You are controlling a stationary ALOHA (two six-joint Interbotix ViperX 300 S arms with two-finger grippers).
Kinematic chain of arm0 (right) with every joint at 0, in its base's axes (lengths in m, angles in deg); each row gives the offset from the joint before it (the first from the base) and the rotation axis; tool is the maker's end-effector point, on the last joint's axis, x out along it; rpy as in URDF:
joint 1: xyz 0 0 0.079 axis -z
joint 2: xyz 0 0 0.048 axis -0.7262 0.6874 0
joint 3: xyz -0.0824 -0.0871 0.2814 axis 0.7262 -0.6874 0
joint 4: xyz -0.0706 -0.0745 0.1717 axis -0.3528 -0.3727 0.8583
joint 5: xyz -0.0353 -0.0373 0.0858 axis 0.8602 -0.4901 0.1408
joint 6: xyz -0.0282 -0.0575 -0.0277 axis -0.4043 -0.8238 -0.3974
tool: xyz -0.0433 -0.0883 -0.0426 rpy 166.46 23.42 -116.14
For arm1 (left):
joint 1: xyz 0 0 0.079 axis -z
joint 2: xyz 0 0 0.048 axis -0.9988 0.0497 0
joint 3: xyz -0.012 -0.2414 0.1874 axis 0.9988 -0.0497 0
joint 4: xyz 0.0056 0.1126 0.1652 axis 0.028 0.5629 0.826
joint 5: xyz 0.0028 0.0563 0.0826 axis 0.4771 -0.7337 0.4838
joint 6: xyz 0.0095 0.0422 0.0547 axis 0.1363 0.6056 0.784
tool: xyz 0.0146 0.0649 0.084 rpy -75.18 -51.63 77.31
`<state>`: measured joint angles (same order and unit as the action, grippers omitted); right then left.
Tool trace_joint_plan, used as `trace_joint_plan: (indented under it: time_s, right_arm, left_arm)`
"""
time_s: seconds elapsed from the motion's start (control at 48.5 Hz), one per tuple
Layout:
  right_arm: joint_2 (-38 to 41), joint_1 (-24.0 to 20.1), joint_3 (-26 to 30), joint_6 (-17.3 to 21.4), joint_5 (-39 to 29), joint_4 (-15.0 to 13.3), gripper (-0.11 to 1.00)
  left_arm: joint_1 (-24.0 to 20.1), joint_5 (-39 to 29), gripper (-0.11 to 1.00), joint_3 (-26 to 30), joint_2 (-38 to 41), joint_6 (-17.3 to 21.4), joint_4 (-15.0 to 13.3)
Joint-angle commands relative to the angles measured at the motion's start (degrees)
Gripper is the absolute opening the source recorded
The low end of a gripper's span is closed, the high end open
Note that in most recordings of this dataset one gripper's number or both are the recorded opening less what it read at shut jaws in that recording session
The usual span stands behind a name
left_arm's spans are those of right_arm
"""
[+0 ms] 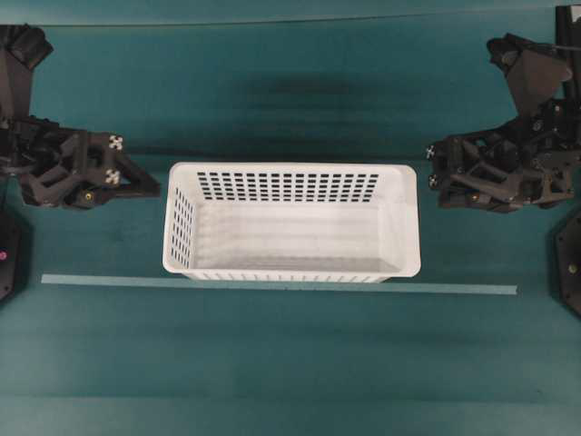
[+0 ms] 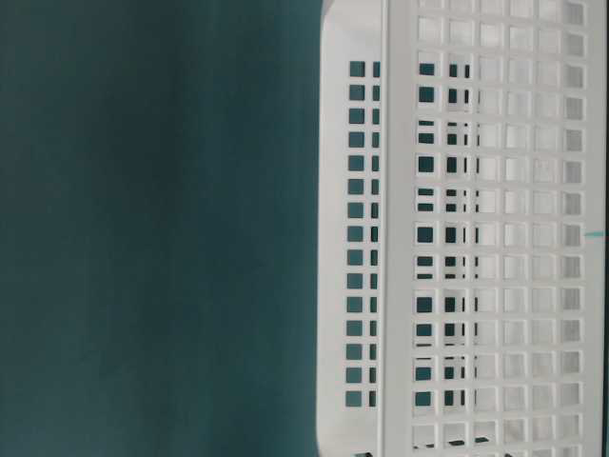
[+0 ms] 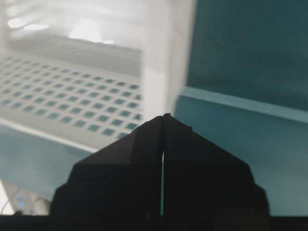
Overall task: Lift the white basket with both hands.
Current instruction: 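Move both grippers inward toward the short ends of the white basket, then lower both grippers onto the basket's end rims and close on them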
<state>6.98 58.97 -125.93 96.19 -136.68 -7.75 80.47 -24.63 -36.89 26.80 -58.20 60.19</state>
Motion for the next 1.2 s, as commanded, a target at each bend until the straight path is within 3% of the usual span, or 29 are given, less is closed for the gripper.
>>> trace_joint_plan:
  time_s: [0.0, 0.248, 0.536, 0.784, 0.866, 1.114, 1.176]
  right_arm:
    - [1.41, -0.62, 0.88, 0.62, -1.58, -0.44, 0.01]
    - [2.2, -0.79, 0.53, 1.32, -2.46, -1.49, 0.01]
    - [3.25, -1.05, 0.18, -1.05, -1.93, -1.49, 0.03]
    - [3.52, -1.14, -0.44, -1.32, 2.37, -1.49, 0.08]
    - [3.52, -1.49, -0.88, -1.41, 3.34, -1.41, 0.1]
    - [3.52, -3.08, -2.72, -1.49, 11.95, -1.32, 0.27]
    - [3.6, -3.43, -3.52, -1.49, 14.68, -1.32, 0.36]
  left_arm:
    - [-0.18, -5.01, -0.06, 1.23, 1.58, -1.93, 0.44]
    - [-0.18, -4.48, -0.06, -0.7, 2.11, -2.46, 0.26]
    - [0.09, -4.13, -0.05, -1.23, 3.34, -1.41, 0.26]
    - [0.88, -1.41, 0.05, -0.88, 4.66, 1.05, 0.26]
    - [1.05, -1.23, 0.15, -0.79, 5.45, 1.14, 0.26]
    - [1.41, -0.62, 0.8, -0.44, 6.59, 0.97, 0.44]
    - [1.41, -0.53, 0.84, -0.35, 7.03, 0.97, 0.44]
